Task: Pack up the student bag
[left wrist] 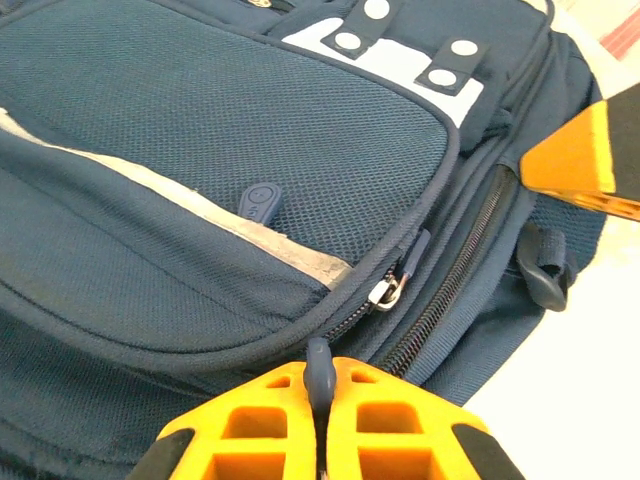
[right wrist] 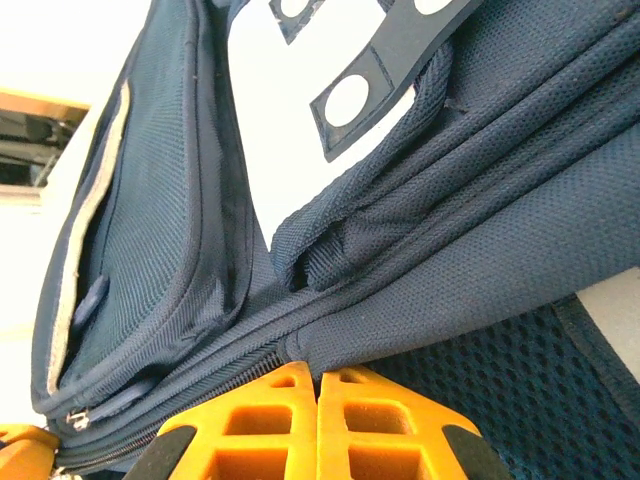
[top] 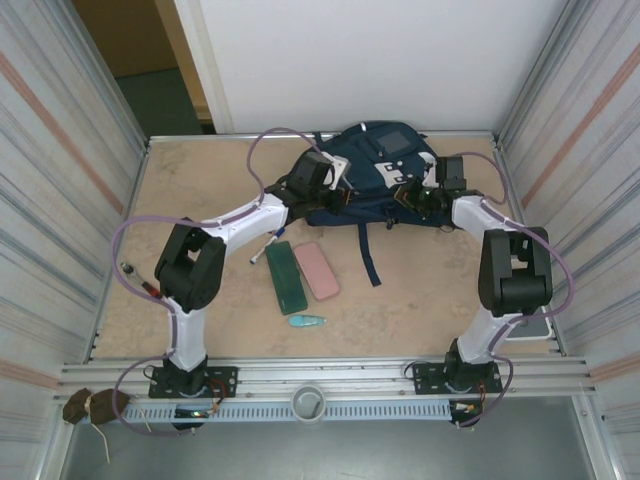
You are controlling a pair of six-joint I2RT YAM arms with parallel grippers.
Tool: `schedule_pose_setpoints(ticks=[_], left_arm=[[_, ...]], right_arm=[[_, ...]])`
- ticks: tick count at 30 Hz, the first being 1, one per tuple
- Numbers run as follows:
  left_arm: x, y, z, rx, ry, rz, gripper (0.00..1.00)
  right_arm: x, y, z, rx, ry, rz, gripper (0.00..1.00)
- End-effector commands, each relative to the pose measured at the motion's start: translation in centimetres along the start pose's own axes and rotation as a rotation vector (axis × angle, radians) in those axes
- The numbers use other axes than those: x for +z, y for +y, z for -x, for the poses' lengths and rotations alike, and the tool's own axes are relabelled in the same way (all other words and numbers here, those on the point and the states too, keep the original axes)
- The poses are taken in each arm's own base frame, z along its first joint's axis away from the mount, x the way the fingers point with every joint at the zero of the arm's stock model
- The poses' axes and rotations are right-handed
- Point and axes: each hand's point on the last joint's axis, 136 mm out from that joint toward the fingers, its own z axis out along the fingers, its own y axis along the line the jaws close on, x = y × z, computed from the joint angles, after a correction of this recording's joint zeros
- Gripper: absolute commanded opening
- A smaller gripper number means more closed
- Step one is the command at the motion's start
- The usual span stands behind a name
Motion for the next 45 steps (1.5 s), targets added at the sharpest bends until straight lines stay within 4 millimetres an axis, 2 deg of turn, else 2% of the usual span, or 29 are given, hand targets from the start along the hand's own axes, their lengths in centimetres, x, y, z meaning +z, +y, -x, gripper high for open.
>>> schedule_pose_setpoints(ticks=[1,3,6,9,12,15,17,19,21,23,26,31,34,36,39,42,45], left_arm=[[-3.0,-4.0,4.7,0.005,-0.104,-0.109,0.00],[-3.2,-5.5,5.3,0.017,-0.117,-0.131,0.00],[-3.3,-7.2,5.9,0.038,-0.129,-0.147,0.00],[-3.1,-7.8,5.8,0.052,-0.125,-0.148,0.00],[-2.8,-8.2,5.4,0.057,-0.114,-0.153,0.00],[-2.7,-8.7,5.0,0.063,-0.105,-0.163,0.00],[-2.7,-8.8,4.6,0.066,-0.097,-0.170,0.00],[-2.9,-9.0,4.3,0.070,-0.093,-0.173,0.00],[-3.0,-8.8,3.8,0.075,-0.087,-0.170,0.00],[-3.4,-8.2,3.6,0.086,-0.089,-0.150,0.00],[-3.8,-6.0,3.1,0.081,-0.089,-0.097,0.00],[-4.6,0.5,2.7,0.009,-0.099,0.012,0.00],[-4.8,3.8,2.3,-0.032,-0.105,0.058,0.00],[-4.9,5.3,2.2,-0.052,-0.106,0.072,0.00],[-5.0,5.2,2.6,-0.058,-0.110,0.052,0.00],[-5.2,2.9,3.7,-0.071,-0.136,-0.031,0.00],[-5.5,-0.1,5.0,-0.066,-0.158,-0.108,0.00]], right_arm=[[-1.7,0.4,2.7,-0.058,-0.062,-0.023,0.04],[-2.6,0.6,2.3,-0.059,-0.060,-0.025,0.16],[-3.7,0.9,0.6,-0.062,-0.050,-0.012,0.37],[-4.3,0.8,-1.3,-0.062,-0.038,-0.008,0.49],[-3.7,1.0,-2.4,-0.031,-0.024,0.022,0.63],[-2.2,0.7,-2.9,-0.013,-0.012,0.003,0.69],[-1.2,0.5,-2.8,0.001,-0.015,-0.001,0.68],[-0.5,0.3,-2.3,0.008,-0.027,-0.008,0.59],[-0.5,-0.3,-1.6,0.007,-0.058,-0.039,0.33],[-0.9,-0.9,-0.8,0.000,-0.092,-0.065,0.15],[-1.8,-2.0,0.2,-0.013,-0.124,-0.100,0.00],[-3.2,-4.0,1.5,-0.023,-0.142,-0.137,0.00],[-3.2,-4.1,1.9,-0.031,-0.118,-0.115,0.00],[-2.9,-3.9,2.1,-0.041,-0.094,-0.104,0.00],[-2.0,-3.0,2.8,-0.048,-0.062,-0.080,0.00],[-1.7,-2.4,4.1,-0.048,-0.058,-0.084,0.02],[-3.1,-1.4,5.7,-0.053,-0.092,-0.096,0.20]])
